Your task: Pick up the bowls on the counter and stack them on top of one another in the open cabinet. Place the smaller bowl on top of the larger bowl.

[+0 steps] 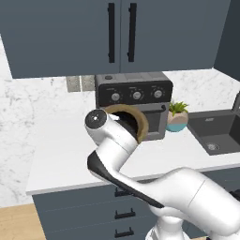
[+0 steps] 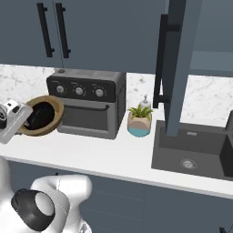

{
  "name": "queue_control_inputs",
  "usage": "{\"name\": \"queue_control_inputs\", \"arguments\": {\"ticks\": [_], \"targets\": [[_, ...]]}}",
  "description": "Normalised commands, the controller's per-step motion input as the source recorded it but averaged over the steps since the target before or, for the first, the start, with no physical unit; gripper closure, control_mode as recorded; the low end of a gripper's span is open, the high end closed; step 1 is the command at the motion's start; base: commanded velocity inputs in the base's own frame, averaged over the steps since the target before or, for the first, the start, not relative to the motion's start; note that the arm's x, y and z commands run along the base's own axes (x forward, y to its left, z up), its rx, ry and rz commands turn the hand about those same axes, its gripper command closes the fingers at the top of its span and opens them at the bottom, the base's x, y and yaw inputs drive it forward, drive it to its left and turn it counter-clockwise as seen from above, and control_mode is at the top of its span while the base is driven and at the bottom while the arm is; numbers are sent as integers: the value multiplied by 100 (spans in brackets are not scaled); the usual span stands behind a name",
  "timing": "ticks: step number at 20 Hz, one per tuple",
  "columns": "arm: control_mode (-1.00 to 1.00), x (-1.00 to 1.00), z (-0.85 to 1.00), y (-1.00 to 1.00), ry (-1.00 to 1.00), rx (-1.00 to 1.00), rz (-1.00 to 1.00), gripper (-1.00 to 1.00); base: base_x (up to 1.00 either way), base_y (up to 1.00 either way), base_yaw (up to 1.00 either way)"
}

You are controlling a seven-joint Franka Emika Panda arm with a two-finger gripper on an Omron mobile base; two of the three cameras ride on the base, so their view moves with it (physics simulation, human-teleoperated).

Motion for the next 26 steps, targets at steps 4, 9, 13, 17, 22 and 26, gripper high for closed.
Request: {"name": "queue_control_inputs", "arguments": {"ticks": [4,9,13,17,22,26], "targets": [[100,-20,0,-62,0,7,0,100,-8,-25,0],[100,0,0,0,0,0,0,100,-60,-100,0],[100,0,0,0,0,0,0,100,-83,-100,-2],[100,0,0,0,0,0,0,100,-82,-100,0],[100,0,0,0,0,0,0,100,-1,-100,0],[100,0,0,0,0,0,0,100,58,-100,0]]}}
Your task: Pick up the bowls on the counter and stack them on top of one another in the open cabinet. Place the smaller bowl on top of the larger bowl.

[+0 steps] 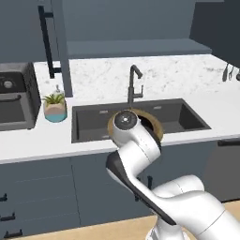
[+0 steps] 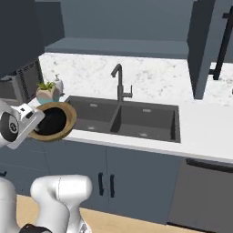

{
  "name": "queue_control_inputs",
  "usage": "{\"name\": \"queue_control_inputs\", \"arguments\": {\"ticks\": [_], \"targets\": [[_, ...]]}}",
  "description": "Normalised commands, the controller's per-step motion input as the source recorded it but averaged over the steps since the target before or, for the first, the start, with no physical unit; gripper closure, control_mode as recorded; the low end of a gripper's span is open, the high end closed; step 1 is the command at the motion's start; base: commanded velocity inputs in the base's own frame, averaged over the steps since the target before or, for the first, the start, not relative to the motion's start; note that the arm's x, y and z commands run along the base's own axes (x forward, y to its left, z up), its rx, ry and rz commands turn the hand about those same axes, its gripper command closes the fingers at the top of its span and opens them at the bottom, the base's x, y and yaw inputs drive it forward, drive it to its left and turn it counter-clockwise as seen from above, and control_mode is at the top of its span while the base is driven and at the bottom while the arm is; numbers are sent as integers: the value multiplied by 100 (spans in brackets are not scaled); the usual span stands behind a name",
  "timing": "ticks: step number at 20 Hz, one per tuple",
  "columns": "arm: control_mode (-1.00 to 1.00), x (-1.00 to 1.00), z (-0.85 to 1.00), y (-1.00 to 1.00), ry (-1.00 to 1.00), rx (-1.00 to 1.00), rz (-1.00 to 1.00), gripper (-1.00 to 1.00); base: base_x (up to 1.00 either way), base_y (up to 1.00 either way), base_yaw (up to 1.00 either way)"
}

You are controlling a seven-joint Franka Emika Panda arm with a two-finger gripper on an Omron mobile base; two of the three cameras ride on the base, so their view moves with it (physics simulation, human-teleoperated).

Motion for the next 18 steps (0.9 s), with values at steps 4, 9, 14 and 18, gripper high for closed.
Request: {"name": "queue_control_inputs", "arguments": {"ticks": [4,9,14,18], "targets": [[100,0,0,0,0,0,0,100,96,-73,5],[100,0,0,0,0,0,0,100,100,-26,1],[-100,0,22,-1,-4,0,0,100,44,-2,0],[-100,-18,89,-10,-26,0,-1,100,0,0,0]]}}
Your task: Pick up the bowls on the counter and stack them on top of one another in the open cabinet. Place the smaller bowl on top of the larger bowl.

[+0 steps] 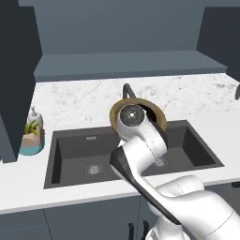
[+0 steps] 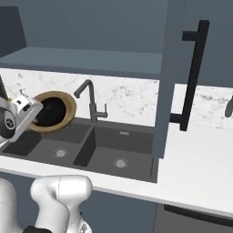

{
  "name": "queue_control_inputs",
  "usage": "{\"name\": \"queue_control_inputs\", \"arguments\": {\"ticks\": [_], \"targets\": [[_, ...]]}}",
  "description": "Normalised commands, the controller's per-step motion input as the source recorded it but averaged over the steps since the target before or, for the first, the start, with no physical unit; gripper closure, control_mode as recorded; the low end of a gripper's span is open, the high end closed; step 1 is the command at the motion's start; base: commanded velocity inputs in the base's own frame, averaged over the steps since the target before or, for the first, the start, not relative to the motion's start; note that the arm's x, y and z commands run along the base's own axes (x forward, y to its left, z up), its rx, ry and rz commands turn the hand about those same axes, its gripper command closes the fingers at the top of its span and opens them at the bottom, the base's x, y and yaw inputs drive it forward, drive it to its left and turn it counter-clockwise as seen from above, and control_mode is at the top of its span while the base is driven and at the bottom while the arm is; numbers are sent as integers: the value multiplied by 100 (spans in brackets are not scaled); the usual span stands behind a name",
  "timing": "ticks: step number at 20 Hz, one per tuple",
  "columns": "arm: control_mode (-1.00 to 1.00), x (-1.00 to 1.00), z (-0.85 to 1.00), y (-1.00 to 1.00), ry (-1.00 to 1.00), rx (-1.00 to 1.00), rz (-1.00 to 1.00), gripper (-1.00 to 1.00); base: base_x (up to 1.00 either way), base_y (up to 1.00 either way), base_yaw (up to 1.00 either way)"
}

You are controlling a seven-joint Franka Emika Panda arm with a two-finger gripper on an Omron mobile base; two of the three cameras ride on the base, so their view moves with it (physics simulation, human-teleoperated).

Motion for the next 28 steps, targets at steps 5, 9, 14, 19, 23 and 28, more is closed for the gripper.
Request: {"name": "queue_control_inputs", "arguments": {"ticks": [5,9,14,19,23,28], "targets": [[-100,-4,100,-15,-32,1,-3,100,0,0,0],[-100,5,100,-19,-33,1,0,100,0,0,0],[-100,34,100,-17,-21,5,-1,100,0,0,0],[-100,97,71,-2,5,6,0,100,0,0,0],[-100,100,11,0,25,1,0,100,0,0,0],[-100,100,0,0,23,0,0,100,0,0,0]]}}
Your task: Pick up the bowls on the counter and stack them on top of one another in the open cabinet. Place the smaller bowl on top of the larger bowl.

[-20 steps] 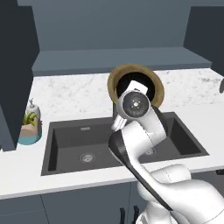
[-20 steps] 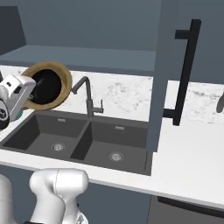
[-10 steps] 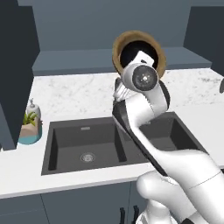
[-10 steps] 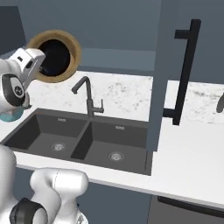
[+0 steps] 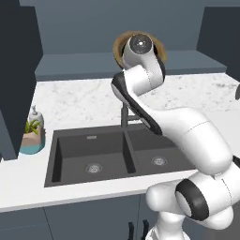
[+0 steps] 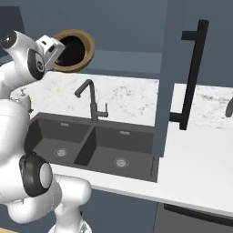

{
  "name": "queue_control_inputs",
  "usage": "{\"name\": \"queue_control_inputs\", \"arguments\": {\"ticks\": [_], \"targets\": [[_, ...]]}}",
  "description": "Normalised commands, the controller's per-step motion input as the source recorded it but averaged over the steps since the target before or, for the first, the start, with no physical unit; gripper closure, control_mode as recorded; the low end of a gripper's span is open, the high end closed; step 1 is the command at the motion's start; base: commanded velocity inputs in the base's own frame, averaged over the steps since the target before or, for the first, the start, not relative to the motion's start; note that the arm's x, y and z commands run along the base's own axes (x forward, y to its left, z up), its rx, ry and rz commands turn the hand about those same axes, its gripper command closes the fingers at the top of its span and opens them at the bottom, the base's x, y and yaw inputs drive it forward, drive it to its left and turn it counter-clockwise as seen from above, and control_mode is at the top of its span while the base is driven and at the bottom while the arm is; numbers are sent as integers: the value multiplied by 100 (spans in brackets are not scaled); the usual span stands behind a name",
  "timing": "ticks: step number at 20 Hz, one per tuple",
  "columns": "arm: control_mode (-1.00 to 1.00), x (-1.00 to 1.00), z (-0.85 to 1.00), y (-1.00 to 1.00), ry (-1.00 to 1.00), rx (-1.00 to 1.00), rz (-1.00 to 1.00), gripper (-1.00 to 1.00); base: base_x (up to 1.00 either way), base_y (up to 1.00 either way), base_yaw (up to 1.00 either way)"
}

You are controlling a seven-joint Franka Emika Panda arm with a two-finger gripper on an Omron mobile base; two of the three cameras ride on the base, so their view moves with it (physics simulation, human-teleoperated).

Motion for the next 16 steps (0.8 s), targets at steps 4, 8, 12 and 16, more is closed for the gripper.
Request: {"name": "queue_control_inputs", "arguments": {"ticks": [4,8,12,16], "targets": [[-100,91,0,0,5,0,0,100,0,0,0],[-100,94,0,0,3,0,0,100,0,0,0],[-100,85,0,0,0,0,0,-100,0,0,0],[-100,4,-1,1,0,-1,0,-100,0,0,0]]}}
